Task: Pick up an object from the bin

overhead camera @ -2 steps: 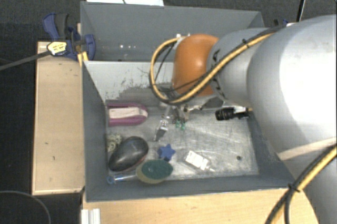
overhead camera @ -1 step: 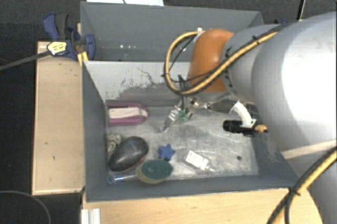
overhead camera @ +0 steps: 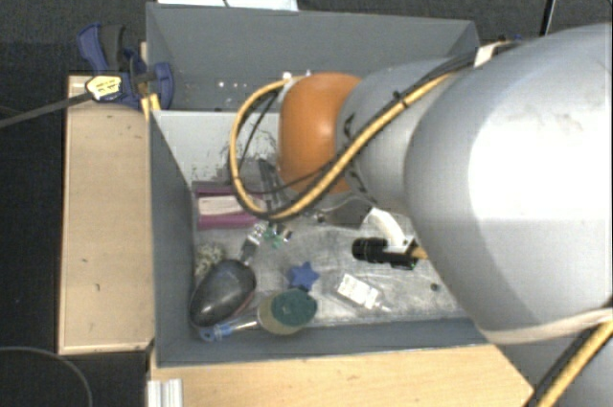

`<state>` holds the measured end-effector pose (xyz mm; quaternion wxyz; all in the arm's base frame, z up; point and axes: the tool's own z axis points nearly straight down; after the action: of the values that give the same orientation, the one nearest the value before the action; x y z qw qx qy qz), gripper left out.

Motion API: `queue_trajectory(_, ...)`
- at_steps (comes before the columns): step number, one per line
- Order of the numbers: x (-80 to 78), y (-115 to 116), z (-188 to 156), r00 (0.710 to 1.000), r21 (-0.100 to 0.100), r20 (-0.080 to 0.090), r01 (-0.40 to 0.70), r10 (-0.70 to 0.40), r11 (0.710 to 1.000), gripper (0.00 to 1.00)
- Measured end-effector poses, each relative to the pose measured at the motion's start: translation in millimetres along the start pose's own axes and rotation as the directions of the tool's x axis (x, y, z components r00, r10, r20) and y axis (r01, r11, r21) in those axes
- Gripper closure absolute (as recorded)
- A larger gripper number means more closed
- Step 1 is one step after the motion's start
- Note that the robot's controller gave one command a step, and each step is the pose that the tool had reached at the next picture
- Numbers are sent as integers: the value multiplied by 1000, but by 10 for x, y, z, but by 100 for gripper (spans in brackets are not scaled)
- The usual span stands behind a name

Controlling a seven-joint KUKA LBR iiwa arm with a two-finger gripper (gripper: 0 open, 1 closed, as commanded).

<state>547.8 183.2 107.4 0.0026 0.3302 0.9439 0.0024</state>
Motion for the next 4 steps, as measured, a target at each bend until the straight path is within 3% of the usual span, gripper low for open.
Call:
queue_trajectory(1,25,-120,-55,987,5,-1,162,-162,987,0)
queue_trajectory(2,-17,-497,7,950,5,-5,311,-311,950,0)
queue_trajectory(3,-309,-1060,-38,893,-2,16,449,-449,893,0)
queue_trajectory(4,-79,-950,300,961,-14,36,275,-274,961,0)
